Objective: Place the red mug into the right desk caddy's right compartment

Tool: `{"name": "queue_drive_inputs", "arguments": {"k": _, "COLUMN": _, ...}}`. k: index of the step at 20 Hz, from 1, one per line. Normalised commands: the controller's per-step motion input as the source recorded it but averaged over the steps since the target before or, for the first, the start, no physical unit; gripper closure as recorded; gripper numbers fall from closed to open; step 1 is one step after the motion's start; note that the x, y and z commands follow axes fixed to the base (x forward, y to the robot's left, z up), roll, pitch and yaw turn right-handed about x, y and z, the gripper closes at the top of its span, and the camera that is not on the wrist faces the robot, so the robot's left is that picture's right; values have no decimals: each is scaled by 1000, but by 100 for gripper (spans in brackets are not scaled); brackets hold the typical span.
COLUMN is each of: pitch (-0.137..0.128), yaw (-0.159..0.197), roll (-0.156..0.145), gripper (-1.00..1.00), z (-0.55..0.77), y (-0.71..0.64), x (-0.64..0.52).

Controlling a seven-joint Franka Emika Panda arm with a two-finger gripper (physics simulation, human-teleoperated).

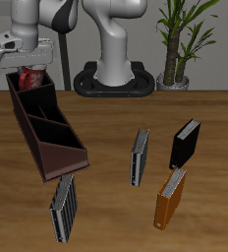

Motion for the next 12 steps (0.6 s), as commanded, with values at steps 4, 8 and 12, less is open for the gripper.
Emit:
{"name": "queue_drive_inputs", "arguments": {"k": 4, "pitch": 28, "yaw": 20, "roll": -14, "gripper": 100, "z": -107, "y": -41, "x": 55}}
{"name": "queue_drive_inputs", "arguments": {"k": 8, "pitch": 45, "yaw": 18, "roll": -33, "gripper": 100, "z": -182, "y": -104, "x": 83}}
{"name": "queue_drive_inputs", "arguments": {"k": 12, "pitch": 45, "yaw": 3, "roll": -53, "gripper": 100, "z": -230, "y": -146, "x": 51}}
